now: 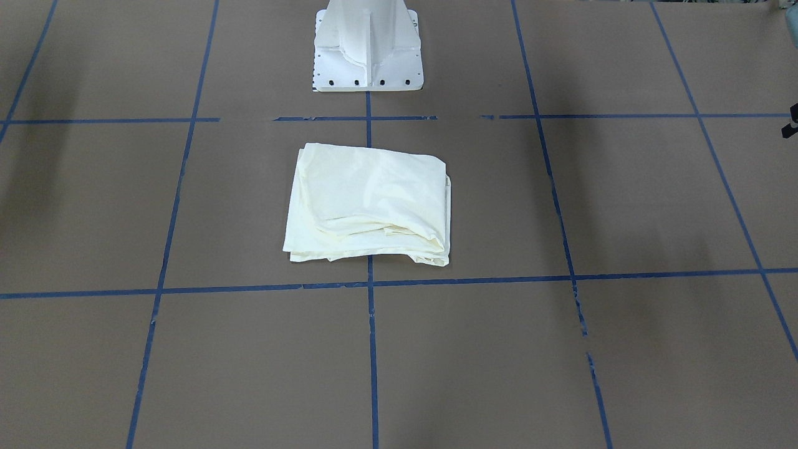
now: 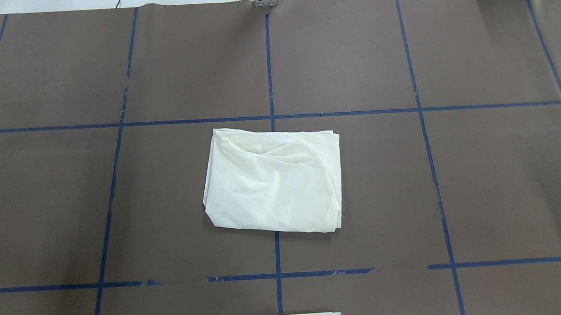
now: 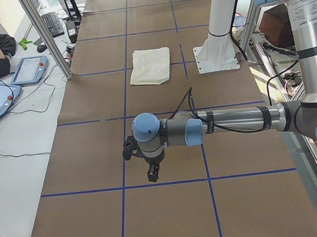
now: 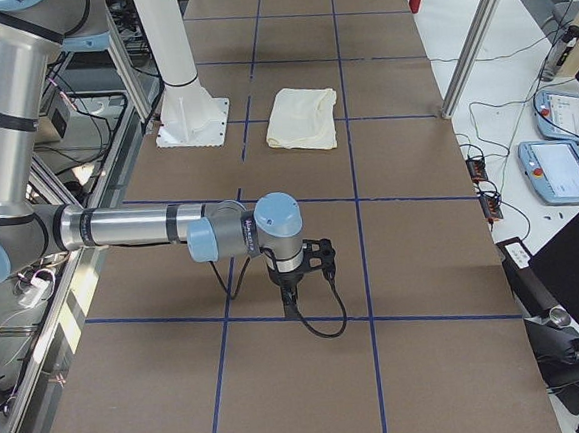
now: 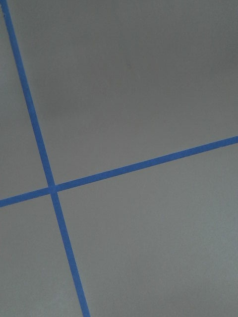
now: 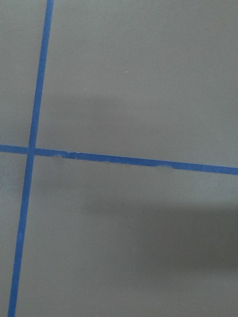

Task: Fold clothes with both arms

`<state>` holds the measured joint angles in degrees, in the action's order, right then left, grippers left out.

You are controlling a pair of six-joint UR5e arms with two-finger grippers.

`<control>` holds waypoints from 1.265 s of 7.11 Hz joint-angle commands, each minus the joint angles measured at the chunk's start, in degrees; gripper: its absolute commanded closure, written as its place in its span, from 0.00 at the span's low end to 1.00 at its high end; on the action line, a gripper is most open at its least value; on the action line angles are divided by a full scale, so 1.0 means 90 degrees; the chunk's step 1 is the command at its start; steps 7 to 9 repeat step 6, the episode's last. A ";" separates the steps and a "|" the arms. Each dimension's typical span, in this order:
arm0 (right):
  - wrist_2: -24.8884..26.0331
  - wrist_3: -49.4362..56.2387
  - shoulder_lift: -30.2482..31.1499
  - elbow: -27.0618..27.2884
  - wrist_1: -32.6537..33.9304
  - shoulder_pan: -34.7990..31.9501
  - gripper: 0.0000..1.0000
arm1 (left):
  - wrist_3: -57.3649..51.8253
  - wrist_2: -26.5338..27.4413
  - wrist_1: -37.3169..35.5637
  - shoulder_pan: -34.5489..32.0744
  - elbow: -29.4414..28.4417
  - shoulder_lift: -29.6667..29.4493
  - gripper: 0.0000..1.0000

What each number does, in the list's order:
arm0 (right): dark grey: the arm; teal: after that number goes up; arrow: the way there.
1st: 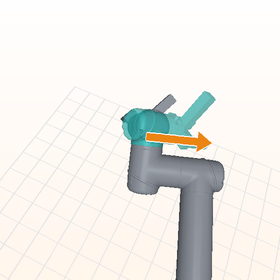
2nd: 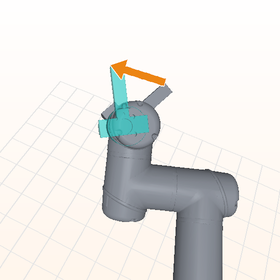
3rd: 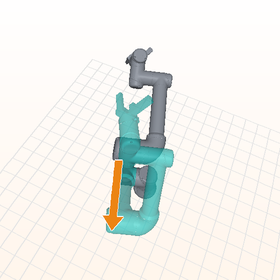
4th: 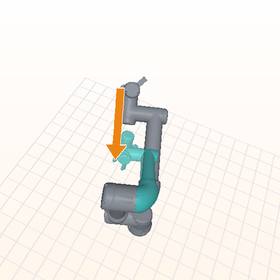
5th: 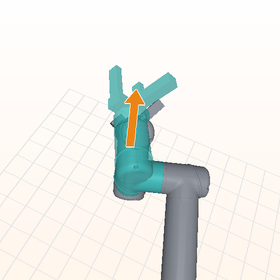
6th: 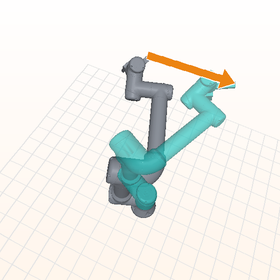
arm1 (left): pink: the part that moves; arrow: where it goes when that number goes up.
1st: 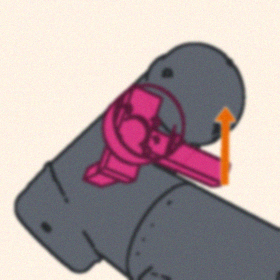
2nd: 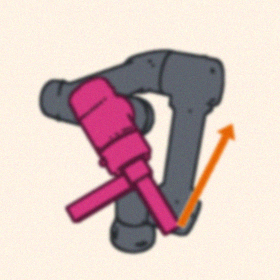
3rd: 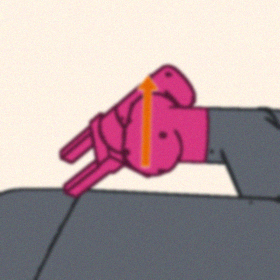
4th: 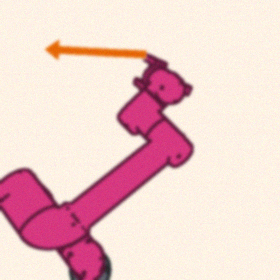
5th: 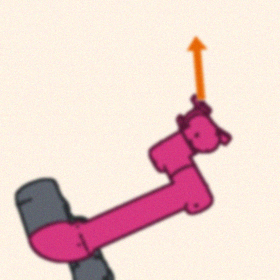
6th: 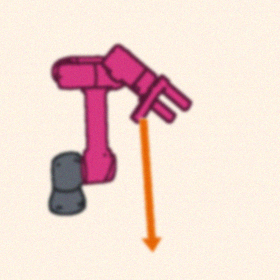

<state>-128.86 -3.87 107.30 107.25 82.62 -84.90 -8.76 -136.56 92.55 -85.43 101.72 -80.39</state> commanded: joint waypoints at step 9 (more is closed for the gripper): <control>-0.0135 -0.0010 -0.0164 0.0026 0.0000 0.0088 0.00 | 0.0017 0.0008 0.0000 0.0000 -0.0042 -0.0003 0.00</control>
